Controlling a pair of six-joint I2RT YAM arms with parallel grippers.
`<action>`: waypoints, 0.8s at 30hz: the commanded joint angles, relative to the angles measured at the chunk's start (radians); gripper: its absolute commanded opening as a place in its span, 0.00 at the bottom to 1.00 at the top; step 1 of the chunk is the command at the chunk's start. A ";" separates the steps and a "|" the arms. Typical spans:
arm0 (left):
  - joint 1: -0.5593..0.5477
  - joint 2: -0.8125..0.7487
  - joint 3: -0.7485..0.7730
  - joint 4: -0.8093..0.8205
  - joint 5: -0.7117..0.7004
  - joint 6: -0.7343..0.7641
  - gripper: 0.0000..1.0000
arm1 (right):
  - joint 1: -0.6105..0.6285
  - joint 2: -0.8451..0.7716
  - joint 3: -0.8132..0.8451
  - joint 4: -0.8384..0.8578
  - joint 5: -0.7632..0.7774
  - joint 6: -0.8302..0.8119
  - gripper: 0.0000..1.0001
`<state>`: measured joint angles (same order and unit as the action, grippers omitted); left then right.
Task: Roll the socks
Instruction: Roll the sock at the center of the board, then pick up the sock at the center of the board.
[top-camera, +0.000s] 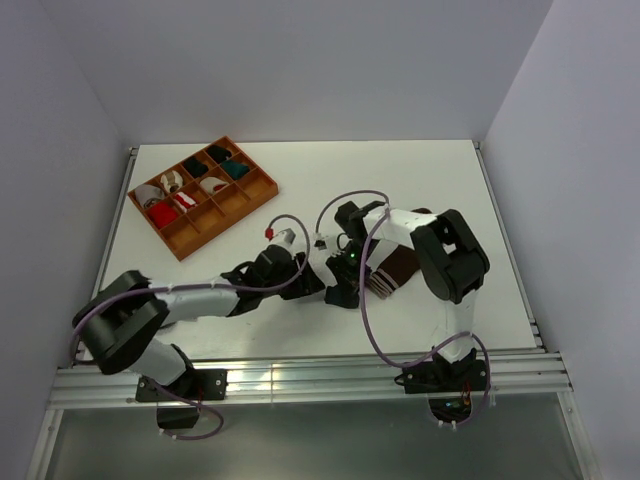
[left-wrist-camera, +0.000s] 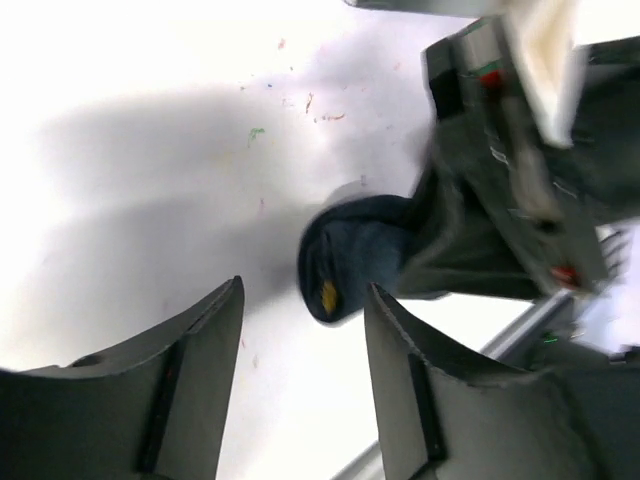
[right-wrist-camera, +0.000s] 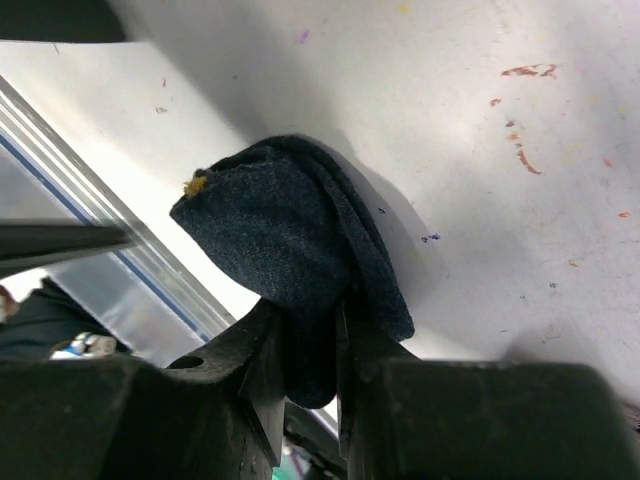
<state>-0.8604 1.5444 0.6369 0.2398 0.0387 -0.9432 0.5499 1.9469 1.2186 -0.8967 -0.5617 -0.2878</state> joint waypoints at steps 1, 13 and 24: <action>0.006 -0.139 -0.072 -0.039 -0.099 -0.149 0.57 | 0.005 0.099 -0.002 0.209 0.188 0.036 0.00; -0.123 -0.075 -0.252 0.321 -0.237 -0.535 0.60 | 0.001 0.176 0.119 0.229 0.028 0.170 0.00; -0.180 0.043 -0.247 0.438 -0.425 -0.743 0.61 | -0.047 0.158 0.099 0.164 -0.181 0.127 0.00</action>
<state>-1.0241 1.5742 0.3985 0.6205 -0.2794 -1.5936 0.5220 2.0724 1.3373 -0.8219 -0.7685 -0.1139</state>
